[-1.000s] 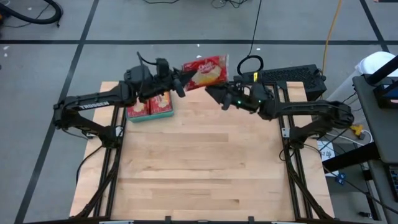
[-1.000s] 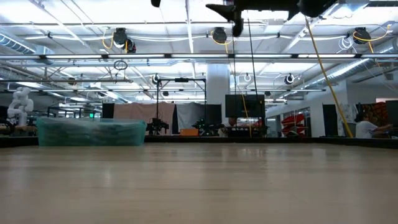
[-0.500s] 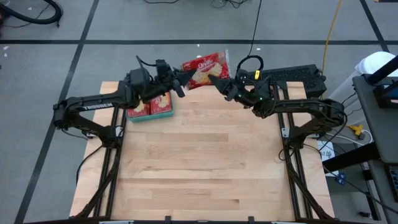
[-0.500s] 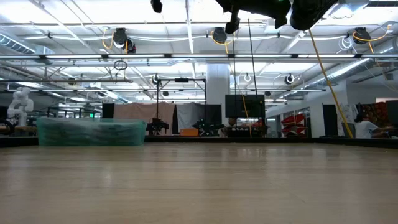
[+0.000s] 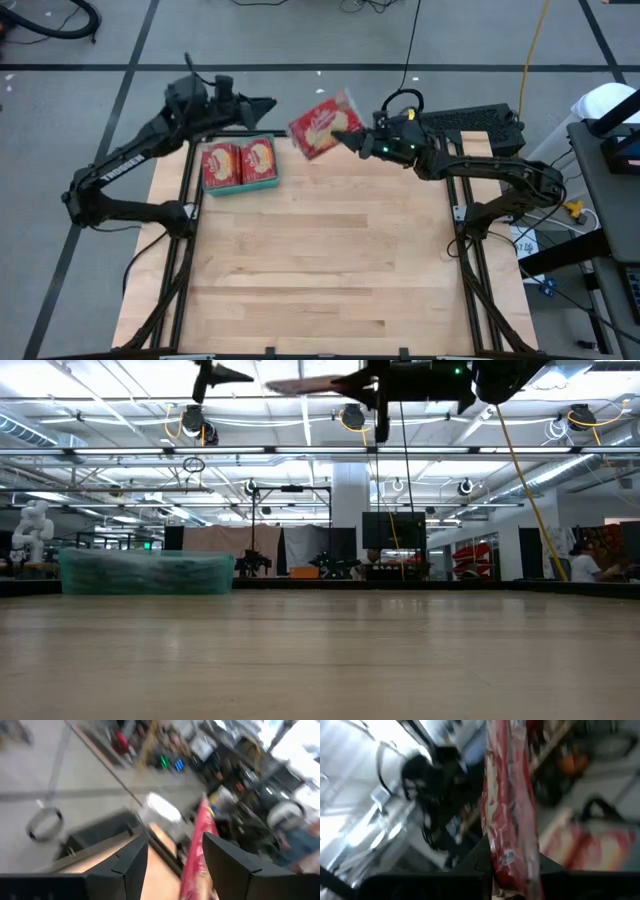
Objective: Sort popcorn bags into baskets
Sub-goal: Put the red popcorn bag into the blue bin
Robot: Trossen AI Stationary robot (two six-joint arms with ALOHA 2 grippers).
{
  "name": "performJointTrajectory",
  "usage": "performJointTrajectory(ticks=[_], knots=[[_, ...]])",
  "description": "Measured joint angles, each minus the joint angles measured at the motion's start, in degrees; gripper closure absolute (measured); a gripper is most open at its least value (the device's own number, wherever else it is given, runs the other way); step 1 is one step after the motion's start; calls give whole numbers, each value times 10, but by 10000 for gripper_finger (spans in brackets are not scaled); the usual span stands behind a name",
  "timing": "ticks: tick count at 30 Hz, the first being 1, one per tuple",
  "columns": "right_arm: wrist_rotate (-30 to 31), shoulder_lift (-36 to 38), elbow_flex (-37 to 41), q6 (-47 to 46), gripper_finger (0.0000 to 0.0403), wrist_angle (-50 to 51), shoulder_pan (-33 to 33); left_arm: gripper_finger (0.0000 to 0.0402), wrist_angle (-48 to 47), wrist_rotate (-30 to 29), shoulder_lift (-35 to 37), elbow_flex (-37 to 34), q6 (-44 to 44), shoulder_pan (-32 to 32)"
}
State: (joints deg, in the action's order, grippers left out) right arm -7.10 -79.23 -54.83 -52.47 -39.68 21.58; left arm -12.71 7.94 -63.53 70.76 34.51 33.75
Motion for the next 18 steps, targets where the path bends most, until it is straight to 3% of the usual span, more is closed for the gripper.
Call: performJointTrajectory(ticks=[4, 9, 18], knots=[[-72, 0, 0, -8, 384, 88, 7, 224, -42, 124, -8, 0, 3, 38], [-157, 0, 0, 32, 386, 142, 8, 228, -57, 178, -46, 0, 13, 45], [-255, -1, 0, 31, 384, 158, 57, 114, -54, 258, -123, 0, 18, -17]])
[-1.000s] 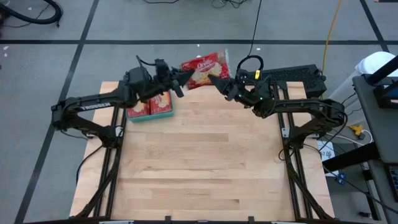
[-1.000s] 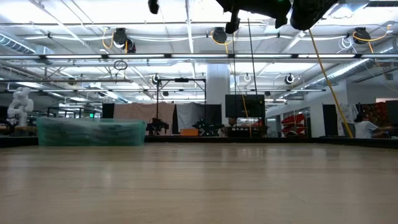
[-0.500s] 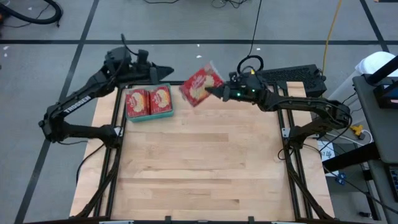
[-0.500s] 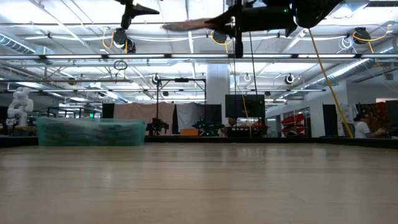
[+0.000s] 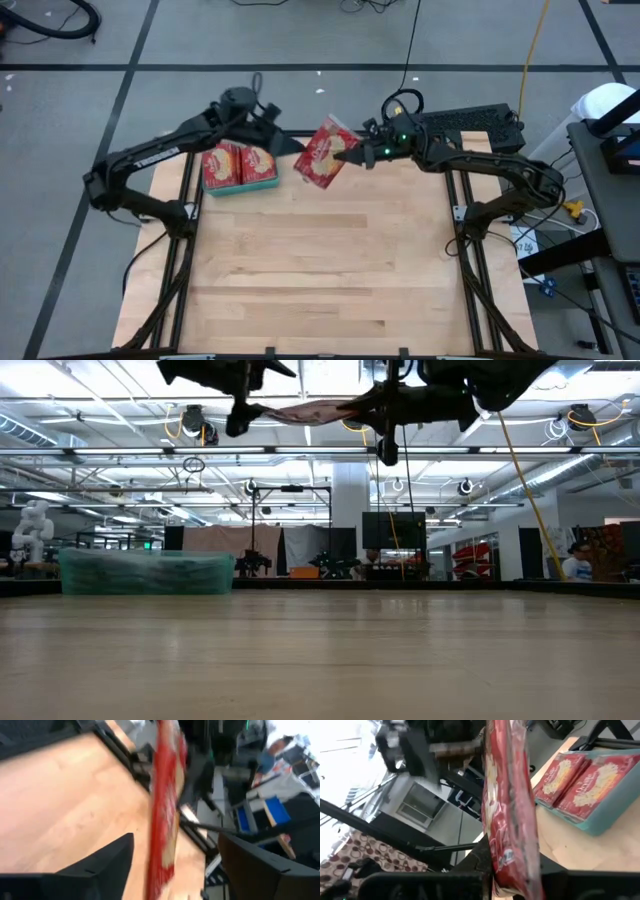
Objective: Sort popcorn bags into baskets
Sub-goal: Put the red popcorn bag into the blue bin
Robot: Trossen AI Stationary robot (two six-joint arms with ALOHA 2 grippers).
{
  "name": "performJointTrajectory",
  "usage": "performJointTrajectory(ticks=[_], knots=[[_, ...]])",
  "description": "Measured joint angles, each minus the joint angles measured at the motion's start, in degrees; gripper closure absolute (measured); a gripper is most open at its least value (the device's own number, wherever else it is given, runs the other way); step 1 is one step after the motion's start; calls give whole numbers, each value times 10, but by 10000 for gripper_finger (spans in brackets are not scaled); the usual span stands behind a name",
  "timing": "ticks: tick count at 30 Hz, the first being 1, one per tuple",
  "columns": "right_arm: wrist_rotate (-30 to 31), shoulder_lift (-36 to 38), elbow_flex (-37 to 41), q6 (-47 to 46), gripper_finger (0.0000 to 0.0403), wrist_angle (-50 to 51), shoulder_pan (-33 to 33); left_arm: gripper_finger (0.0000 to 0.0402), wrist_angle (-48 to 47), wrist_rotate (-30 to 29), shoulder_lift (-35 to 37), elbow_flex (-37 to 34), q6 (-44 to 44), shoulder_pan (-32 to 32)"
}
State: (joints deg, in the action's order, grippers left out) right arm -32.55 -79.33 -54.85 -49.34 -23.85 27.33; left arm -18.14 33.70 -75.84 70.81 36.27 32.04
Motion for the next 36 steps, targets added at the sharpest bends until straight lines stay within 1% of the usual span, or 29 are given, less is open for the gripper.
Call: performJointTrajectory(ticks=[3, 5, 7, 9, 11, 13, 15, 18, 19, 20, 22, 24, 27, 29, 30, 33, 36], knots=[[-32, 0, 0, -5, 384, -3, 28, 92, 13, -4, -26, 0, -5, -21], [-54, 0, 0, -4, 384, -3, 45, 91, 33, -7, -46, 0, -4, -31], [-75, 0, 0, 1, 384, -2, 60, 101, 52, -9, -63, 0, 2, -33], [-97, 0, 0, 10, 384, -3, 72, 123, 81, -21, -79, 0, 9, -36], [-116, 0, 0, 18, 383, -2, 82, 154, 106, -28, -95, 0, 10, -36], [-130, 0, 0, 26, 383, 2, 91, 195, 138, -29, -107, 0, 10, -37], [-140, 0, 0, 35, 383, 5, 99, 249, 152, -29, -111, 0, 14, -35], [-140, 0, 0, 50, 383, 6, 108, 343, 147, -44, -111, 0, 14, -27], [-138, 0, 0, 54, 383, 6, 112, 370, 147, -49, -112, 0, 13, -25], [-136, 0, 0, 56, 383, 6, 114, 381, 145, -54, -112, 0, 13, -22], [-124, 0, 0, 57, 379, 7, 120, 380, 143, -57, -112, 0, 19, -14], [-97, 0, 0, 65, 367, 4, 123, 377, 141, -57, -112, 0, 32, -4], [-93, 0, 0, 66, 335, 6, 137, 386, 123, -63, -105, 0, 40, 11], [-93, 0, 0, 66, 312, 21, 145, 387, 91, -74, -98, 0, 39, 19], [-94, 0, 0, 68, 301, 32, 149, 387, 74, -86, -96, 1, 39, 21], [-96, 0, 0, 82, 273, 67, 160, 386, -23, -135, -74, -7, 30, 36], [-96, 1, 0, 95, 256, 88, 167, 386, -59, -192, -44, -24, 29, 45]])
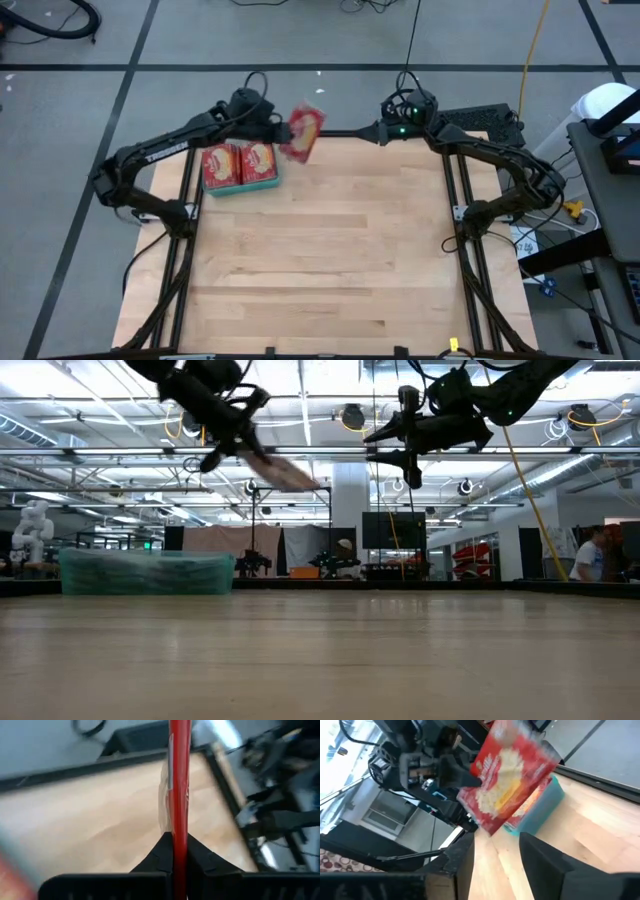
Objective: Sort popcorn bags into baskets
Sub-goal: Put the red popcorn bag into the blue bin
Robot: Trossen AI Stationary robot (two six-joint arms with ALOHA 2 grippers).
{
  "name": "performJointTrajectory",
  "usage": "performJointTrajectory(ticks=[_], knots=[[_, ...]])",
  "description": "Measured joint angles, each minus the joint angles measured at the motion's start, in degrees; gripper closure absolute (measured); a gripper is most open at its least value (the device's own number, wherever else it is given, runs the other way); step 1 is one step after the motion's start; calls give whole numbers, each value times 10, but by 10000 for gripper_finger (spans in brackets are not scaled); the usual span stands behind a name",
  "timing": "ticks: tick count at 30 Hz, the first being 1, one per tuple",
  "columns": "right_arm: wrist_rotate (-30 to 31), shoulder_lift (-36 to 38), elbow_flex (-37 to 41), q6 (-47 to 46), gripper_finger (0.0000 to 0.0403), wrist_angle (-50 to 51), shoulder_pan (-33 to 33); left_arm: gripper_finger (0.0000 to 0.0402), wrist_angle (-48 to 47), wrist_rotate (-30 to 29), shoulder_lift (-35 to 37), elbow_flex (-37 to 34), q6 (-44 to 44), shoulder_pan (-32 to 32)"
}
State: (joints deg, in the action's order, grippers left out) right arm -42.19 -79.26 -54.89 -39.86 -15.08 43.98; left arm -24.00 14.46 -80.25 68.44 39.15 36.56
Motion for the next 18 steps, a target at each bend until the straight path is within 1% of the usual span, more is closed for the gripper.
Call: performJointTrajectory(ticks=[2, 4, 7, 14, 18], knots=[[0, 0, 0, 5, 250, 4, 1, 386, -25, -11, 29, -29, 8, 9], [0, 0, 0, 10, 248, 3, 0, 385, -22, -29, 51, -58, 26, 15], [-1, 0, 0, 16, 248, 4, -1, 383, -59, -53, 93, -108, 49, 25], [1, 0, 0, 18, 248, 4, -1, 382, -40, -114, 181, -241, 106, 53], [3, 0, 0, 18, 248, 3, -1, 381, -3, -116, 206, -299, 142, 71]])
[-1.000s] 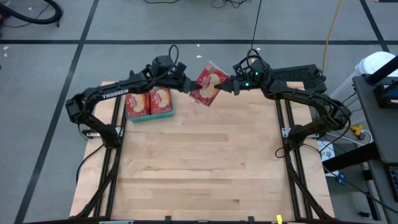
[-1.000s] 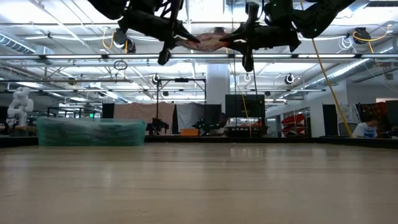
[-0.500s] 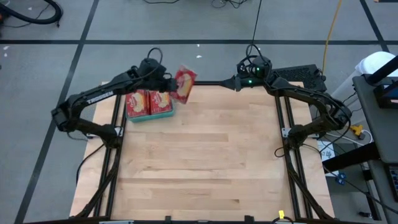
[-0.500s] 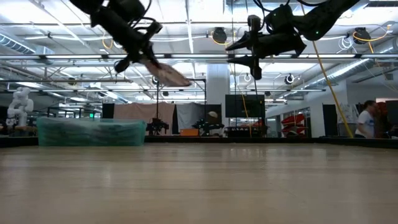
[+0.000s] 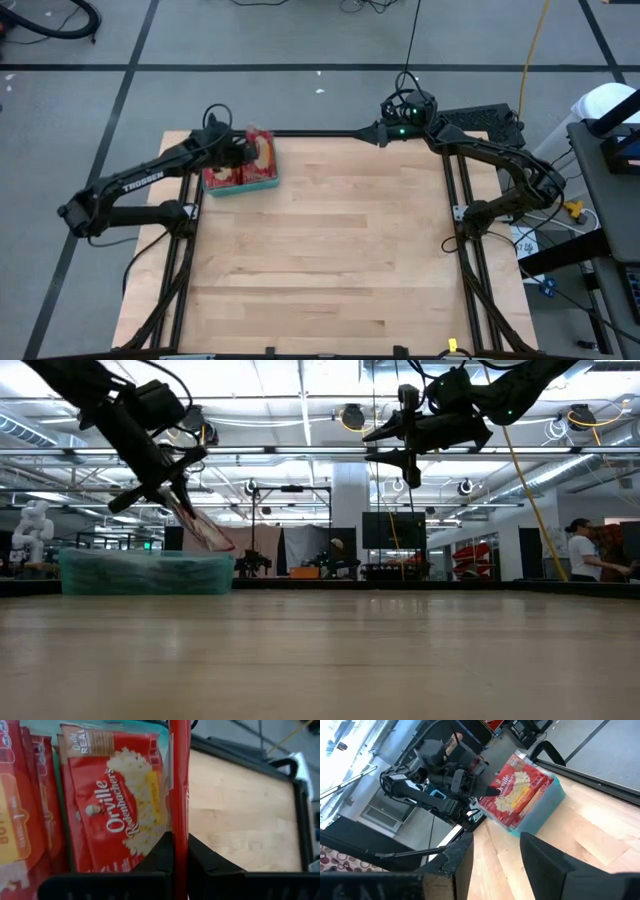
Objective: Sort popcorn bags into baskets
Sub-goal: Put the red popcorn bag into the blue bin, then return to Home Position
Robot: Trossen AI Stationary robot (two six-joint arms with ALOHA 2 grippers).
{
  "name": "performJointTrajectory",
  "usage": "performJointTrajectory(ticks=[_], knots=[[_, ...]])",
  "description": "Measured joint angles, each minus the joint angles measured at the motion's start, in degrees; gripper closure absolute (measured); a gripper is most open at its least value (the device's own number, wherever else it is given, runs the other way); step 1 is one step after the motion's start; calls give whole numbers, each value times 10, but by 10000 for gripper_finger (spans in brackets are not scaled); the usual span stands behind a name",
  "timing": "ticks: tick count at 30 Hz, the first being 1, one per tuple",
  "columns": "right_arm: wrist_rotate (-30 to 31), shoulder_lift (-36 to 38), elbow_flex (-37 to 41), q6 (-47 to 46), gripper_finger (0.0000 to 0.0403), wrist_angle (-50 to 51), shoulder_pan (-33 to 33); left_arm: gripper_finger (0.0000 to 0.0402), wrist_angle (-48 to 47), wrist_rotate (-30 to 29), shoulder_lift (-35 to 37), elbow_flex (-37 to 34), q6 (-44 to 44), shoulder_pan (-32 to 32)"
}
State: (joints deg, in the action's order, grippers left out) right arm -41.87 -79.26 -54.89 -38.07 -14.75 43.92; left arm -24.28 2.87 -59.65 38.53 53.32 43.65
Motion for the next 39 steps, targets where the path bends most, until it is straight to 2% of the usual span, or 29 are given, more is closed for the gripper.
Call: performJointTrajectory(ticks=[7, 16, 22, 24, 31, 36, 39], knots=[[1, 0, 0, -17, 248, 0, 0, 381, 37, -9, -3, -37, 20, 13], [14, 0, 0, -17, 248, 0, 0, 371, 64, -8, -20, -52, 29, 13], [16, 0, 0, -13, 248, 0, 0, 285, 51, -9, -20, -52, 36, 13], [16, 0, 0, -13, 248, 0, 0, 254, 41, 2, -19, -49, 10, 13], [12, 0, 0, -13, 248, 0, 0, 157, -100, 15, -17, 33, -82, 13], [-17, 0, 0, 4, 248, -3, 0, 124, -234, -3, -17, 106, -122, 13], [-51, 4, 1, 22, 248, -4, -2, 130, -242, 1, -17, 143, -179, 11]])
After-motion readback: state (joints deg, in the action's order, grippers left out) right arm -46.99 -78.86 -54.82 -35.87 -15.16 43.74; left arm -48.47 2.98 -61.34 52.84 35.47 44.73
